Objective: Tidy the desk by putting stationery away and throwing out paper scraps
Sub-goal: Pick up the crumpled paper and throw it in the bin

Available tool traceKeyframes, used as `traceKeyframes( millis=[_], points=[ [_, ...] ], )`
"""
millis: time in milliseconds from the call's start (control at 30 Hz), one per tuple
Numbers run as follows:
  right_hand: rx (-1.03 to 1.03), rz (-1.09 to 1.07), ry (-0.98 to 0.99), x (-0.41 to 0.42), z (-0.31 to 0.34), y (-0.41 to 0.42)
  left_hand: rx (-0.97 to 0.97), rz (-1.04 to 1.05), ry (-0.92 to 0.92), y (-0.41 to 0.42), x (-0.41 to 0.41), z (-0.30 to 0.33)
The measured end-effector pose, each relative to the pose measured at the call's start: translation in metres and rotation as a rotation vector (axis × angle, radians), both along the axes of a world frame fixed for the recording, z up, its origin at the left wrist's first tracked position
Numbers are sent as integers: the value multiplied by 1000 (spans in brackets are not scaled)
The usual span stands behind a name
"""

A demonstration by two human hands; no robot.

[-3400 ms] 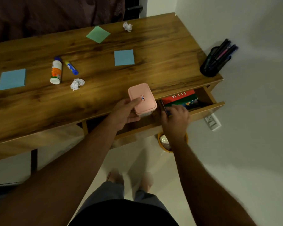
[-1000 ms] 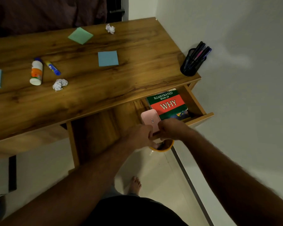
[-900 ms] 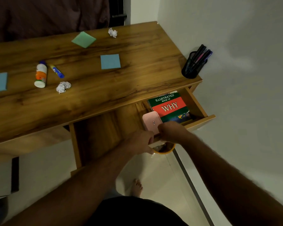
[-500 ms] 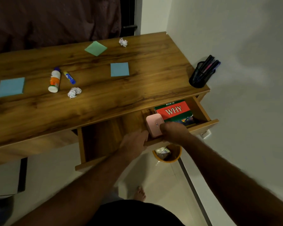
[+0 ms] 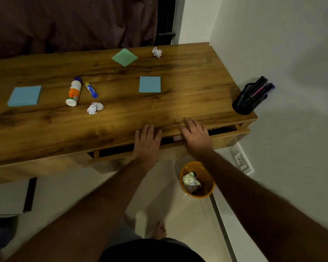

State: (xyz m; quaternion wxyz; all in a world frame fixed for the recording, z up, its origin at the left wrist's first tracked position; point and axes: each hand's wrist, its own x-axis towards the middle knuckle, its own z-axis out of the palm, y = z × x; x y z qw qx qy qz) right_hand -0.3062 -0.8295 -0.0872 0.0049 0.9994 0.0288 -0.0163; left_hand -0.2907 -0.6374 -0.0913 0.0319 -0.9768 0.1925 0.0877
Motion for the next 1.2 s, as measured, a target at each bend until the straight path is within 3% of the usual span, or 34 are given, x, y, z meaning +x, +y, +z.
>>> traceKeyframes(
  millis=[400, 667, 833, 1000, 1200],
  points=[
    [-95, 23, 11, 31, -13, -4, -115, 83, 30, -10, 26, 10],
    [115, 173, 153, 64, 32, 36, -272, 144, -9, 20, 41, 32],
    [293, 147, 73, 99, 54, 93, -293, 232, -43, 64, 64, 46],
    [426, 124, 113, 135, 64, 157, -341, 354, -62, 126, 92, 57],
    [510, 97, 161, 173, 64, 233, -521, 477, -36, 204, 127, 66]
  ],
)
